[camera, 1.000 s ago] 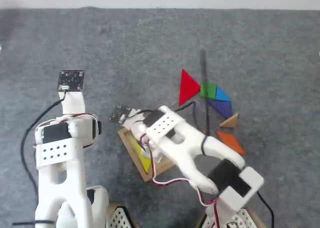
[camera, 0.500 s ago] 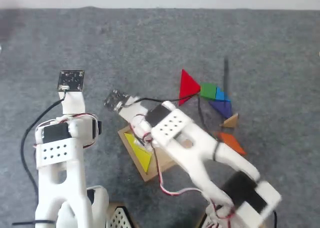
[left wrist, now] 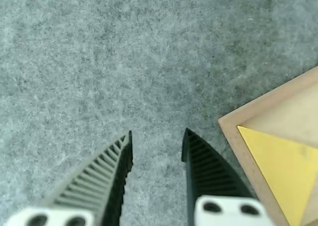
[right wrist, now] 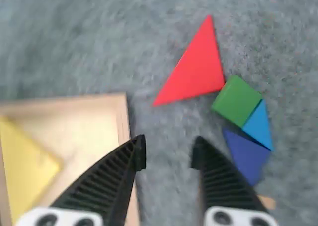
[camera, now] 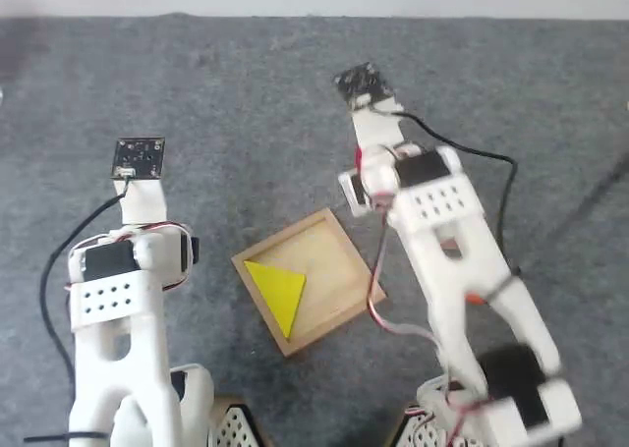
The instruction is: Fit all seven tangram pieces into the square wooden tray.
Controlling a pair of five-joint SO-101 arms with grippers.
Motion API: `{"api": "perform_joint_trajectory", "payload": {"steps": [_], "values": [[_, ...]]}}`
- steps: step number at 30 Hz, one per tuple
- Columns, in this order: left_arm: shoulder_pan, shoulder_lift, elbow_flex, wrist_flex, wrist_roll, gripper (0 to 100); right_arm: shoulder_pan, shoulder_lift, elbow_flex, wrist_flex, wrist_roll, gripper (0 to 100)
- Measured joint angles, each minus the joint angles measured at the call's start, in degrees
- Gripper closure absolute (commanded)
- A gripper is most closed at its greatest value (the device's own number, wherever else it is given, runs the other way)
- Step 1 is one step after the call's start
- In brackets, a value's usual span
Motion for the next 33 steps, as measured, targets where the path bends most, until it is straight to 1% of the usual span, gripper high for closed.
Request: {"api": "perform_joint_trajectory", "payload": {"steps": [3,7,13,20,29,33], "values": [[0.0,0.0,0.88,-0.18,0.0,83,0.79,11.25,-6.77,-1.67,-4.48,78.3],[0.0,0.0,3.08,-3.34,0.0,83,3.16,24.26,-15.65,-2.11,-8.62,78.0],[0.0,0.0,3.6,-4.92,0.0,83,3.34,35.96,-25.67,-2.2,-10.2,78.0],[0.0,0.0,3.6,-4.92,0.0,83,3.87,43.25,-33.49,-2.2,-10.2,78.1],[0.0,0.0,3.6,-4.92,0.0,83,5.98,44.22,-35.43,-2.2,-10.2,77.9],[0.0,0.0,3.6,-4.92,0.0,83,5.98,44.22,-35.43,-2.2,-7.12,77.9]]}}
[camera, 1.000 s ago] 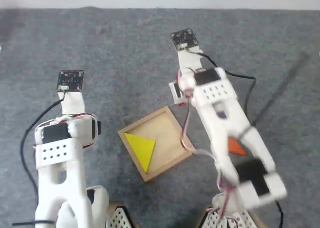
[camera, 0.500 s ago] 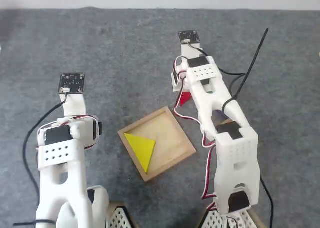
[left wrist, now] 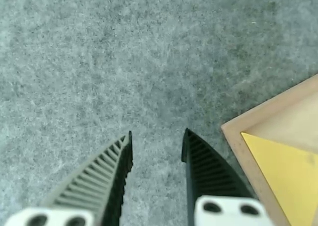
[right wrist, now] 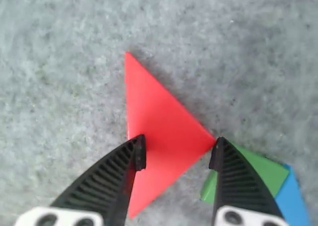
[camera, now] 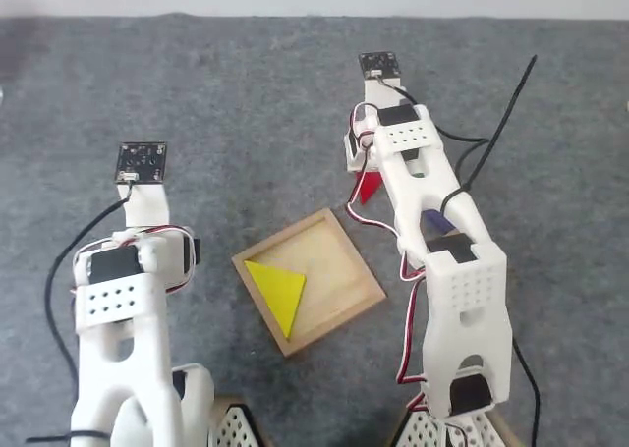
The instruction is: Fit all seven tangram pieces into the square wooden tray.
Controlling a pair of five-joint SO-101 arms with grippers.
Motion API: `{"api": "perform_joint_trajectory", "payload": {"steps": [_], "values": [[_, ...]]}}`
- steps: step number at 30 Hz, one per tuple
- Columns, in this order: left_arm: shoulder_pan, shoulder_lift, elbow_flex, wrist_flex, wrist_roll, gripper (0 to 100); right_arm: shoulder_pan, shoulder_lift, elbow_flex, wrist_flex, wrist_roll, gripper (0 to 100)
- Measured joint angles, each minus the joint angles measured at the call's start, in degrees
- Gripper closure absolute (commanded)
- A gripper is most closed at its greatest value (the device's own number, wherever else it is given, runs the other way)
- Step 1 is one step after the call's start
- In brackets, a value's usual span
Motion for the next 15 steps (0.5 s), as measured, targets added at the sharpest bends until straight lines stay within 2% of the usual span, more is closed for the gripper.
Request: {"api": "perform_joint_trajectory", "payload": {"steps": [5,11,15], "values": [[0.0,0.0,0.0,0.0,0.0,83,-0.35,0.7,-1.05,0.0,2.64,77.9],[0.0,0.0,0.0,0.0,0.0,83,-2.99,0.7,-1.58,1.23,9.76,77.7],[0.0,0.0,0.0,0.0,0.0,83,-4.4,0.7,-1.58,1.76,11.6,70.6]]}}
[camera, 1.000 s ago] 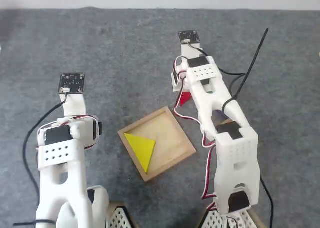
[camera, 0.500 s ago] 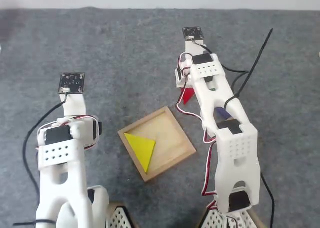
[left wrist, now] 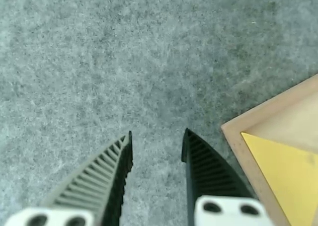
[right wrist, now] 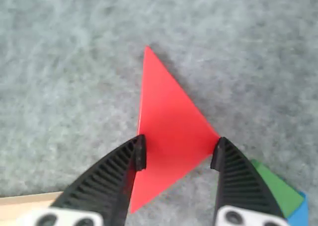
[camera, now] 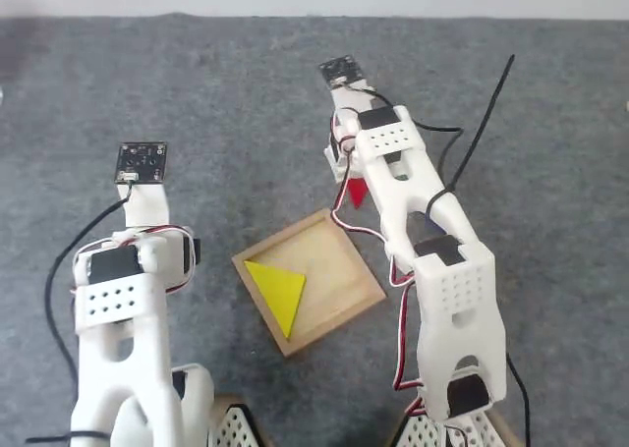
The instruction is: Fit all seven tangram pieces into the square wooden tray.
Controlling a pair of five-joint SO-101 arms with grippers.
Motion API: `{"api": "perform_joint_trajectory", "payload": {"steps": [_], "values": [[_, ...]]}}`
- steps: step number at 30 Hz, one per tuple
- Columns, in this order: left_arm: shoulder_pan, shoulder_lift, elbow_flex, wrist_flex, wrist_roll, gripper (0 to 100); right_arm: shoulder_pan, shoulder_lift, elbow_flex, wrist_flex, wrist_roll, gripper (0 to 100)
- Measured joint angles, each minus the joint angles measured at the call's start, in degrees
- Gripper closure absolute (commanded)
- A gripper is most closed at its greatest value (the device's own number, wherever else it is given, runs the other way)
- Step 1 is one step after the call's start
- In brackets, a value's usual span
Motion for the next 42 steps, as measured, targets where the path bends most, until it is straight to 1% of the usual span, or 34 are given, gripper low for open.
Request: {"api": "perform_joint_trajectory", "payload": {"steps": [3,11,18,24,30,36,42], "values": [[0.0,0.0,0.0,0.0,0.0,83,-0.18,0.0,0.0,0.26,1.93,67.2],[0.0,0.0,0.0,0.0,0.0,83,-0.79,0.0,0.0,0.97,7.82,67.3],[0.0,0.0,0.0,0.0,0.0,83,-3.6,1.85,0.0,1.05,8.0,67.3],[0.0,0.0,0.0,0.0,0.0,83,-3.34,3.43,-0.97,0.97,7.91,67.4],[0.0,0.0,0.0,0.0,0.0,83,-2.64,3.43,-0.97,0.97,6.95,67.4],[0.0,0.0,0.0,0.0,0.0,83,-2.37,3.43,-0.97,2.2,0.62,67.4],[0.0,0.0,0.0,0.0,0.0,83,-2.11,3.43,-1.14,2.37,-2.11,67.5]]}}
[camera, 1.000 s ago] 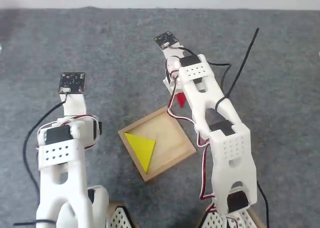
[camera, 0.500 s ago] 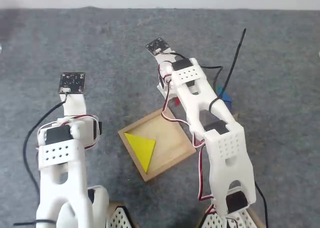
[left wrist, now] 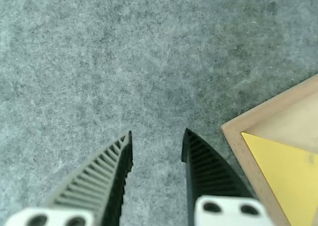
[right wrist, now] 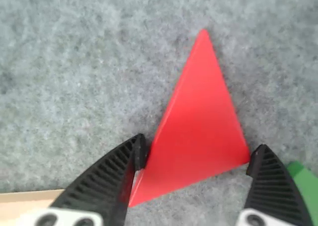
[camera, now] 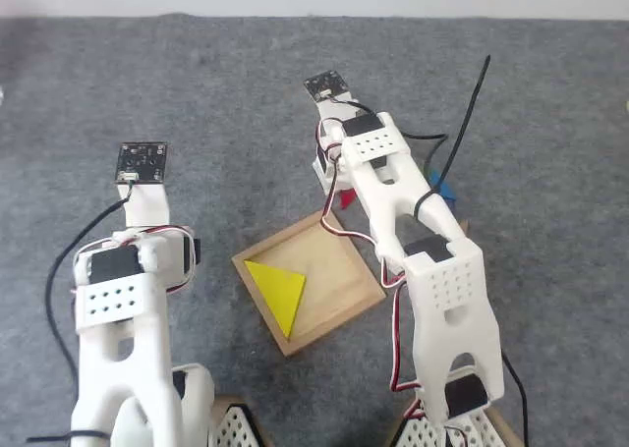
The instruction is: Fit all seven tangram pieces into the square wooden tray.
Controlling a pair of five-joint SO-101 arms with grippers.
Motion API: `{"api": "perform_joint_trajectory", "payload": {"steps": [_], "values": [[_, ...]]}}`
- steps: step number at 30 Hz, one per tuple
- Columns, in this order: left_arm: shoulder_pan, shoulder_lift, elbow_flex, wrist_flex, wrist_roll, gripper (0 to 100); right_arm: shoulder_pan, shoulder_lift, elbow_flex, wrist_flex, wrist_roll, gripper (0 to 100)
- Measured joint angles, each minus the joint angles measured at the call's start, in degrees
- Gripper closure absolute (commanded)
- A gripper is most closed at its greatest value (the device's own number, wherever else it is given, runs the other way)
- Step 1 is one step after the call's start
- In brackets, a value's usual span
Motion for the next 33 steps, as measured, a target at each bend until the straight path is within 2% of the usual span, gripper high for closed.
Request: {"api": "perform_joint_trajectory", "payload": {"steps": [9,30,33], "values": [[0.0,0.0,0.0,0.0,0.0,83,0.44,0.0,-0.35,0.0,-0.35,86.8],[0.0,0.0,0.0,0.0,0.0,83,1.76,-2.64,-0.53,3.34,-2.2,87.2],[0.0,0.0,0.0,0.0,0.0,83,1.76,-4.66,-0.53,3.52,0.18,87.0]]}}
